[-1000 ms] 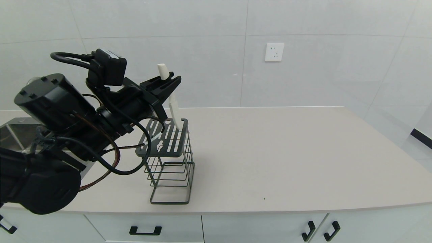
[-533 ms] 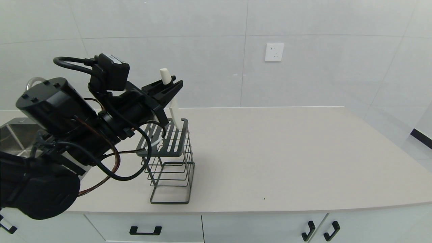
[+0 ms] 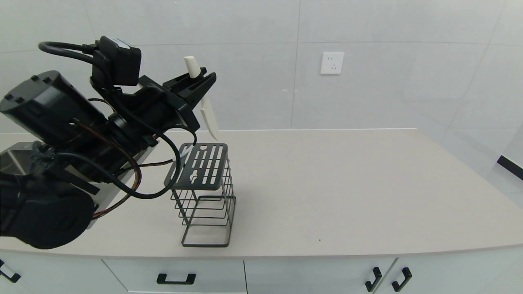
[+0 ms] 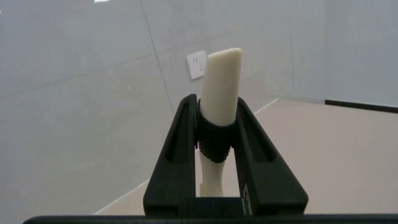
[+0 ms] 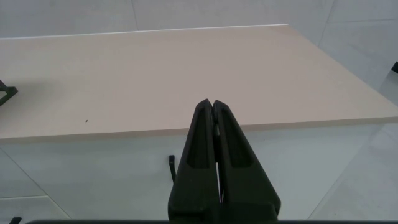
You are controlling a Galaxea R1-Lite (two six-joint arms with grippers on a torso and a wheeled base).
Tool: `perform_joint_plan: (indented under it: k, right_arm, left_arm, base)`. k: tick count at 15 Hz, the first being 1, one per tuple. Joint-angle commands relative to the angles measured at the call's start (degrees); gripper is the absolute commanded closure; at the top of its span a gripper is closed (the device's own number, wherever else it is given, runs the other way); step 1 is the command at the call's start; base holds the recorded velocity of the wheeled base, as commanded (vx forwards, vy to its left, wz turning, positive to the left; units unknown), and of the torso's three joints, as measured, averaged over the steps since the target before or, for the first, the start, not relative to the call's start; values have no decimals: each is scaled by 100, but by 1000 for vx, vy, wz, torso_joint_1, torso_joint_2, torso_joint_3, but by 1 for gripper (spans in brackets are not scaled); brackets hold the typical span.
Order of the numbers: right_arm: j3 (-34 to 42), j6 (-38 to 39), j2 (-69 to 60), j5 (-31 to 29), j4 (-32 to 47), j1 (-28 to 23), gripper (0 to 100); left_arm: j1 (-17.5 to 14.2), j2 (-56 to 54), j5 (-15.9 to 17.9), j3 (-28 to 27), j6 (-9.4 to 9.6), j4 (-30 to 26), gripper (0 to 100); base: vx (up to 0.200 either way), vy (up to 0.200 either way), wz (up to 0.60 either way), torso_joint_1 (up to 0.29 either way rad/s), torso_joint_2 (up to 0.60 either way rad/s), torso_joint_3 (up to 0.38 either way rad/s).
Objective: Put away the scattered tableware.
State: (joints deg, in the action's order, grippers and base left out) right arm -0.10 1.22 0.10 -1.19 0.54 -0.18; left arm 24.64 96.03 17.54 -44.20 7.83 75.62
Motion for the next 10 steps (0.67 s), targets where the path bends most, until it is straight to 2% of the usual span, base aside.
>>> perform_joint_plan:
  k: [1, 3, 4, 6, 8, 9, 10]
  right_arm:
    - [1, 1, 8, -4, -1, 1, 100]
    - [1, -8, 8, -4, -1, 1, 100]
    - [1, -25, 8, -4, -1, 1, 100]
    - [1, -34, -1, -4, -1, 1, 100]
    - [1, -43, 8, 5, -1, 1, 100]
    - [1, -43, 8, 14, -1, 1, 100]
    - [1, -43, 8, 14, -1, 1, 100]
  left_arm:
    - [-20, -198, 12, 96, -9, -38, 100]
    - [-38, -251, 4, 105, -44, -135, 100]
    - [-38, -277, -14, 79, -150, -161, 100]
    - [-38, -339, -23, 96, -150, -205, 100]
    - [103, -436, -322, -1, -88, -487, 100]
    - [270, -532, -717, -18, -18, -768, 100]
    - [454, -559, -1086, -18, -44, -873, 100]
  base:
    - [0, 0, 0, 0, 0, 0]
    - [0, 0, 0, 0, 0, 0]
    - [0, 0, 0, 0, 0, 0]
    - [0, 0, 0, 0, 0, 0]
    - [0, 0, 0, 0, 0, 0]
    - [0, 0, 0, 0, 0, 0]
    - [0, 0, 0, 0, 0, 0]
